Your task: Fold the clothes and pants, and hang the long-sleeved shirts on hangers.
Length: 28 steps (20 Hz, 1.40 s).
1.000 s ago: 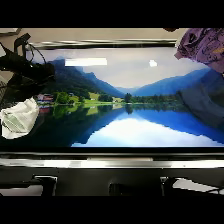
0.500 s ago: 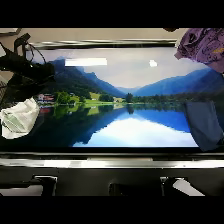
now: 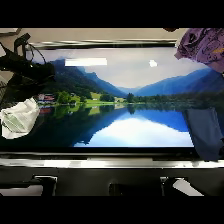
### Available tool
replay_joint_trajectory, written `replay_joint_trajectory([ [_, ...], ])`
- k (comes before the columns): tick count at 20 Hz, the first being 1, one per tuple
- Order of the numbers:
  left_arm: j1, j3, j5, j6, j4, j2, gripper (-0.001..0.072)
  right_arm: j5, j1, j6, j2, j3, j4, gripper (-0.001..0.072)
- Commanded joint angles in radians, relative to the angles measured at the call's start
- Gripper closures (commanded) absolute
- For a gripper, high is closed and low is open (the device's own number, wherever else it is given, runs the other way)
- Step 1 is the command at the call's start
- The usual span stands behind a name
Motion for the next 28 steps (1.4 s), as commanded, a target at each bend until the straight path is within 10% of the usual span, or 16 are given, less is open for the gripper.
replay_joint_trajectory([
  [1,0.0,0.0,0.0,0.001,0.0,0.0,0.0687,0.012,0.0,-0.009,0.001,-0.001,-0.033,0.0475],
  [3,0.0,0.0,0.0,0.001,0.0,0.0,0.0687,0.01,0.0,-0.028,0.001,0.001,-0.042,0.0281],
  [7,0.0,0.0,0.0,0.001,0.0,0.0,0.0688,-0.12,0.001,-0.064,0.001,0.124,0.118,0.0292],
  [12,-0.019,0.0,0.005,0.005,0.002,0.007,0.0688,-0.356,0.183,-0.421,0.001,0.277,0.658,0.0408],
  [16,-0.092,-0.081,0.063,0.073,0.002,0.093,0.0688,-0.284,0.605,-0.51,0.0,0.278,0.646,0.0666],
  [28,-0.204,-0.581,0.217,-0.111,0.206,0.578,0.0687,-0.174,1.237,-0.506,0.001,0.278,0.549,0.0681],
])
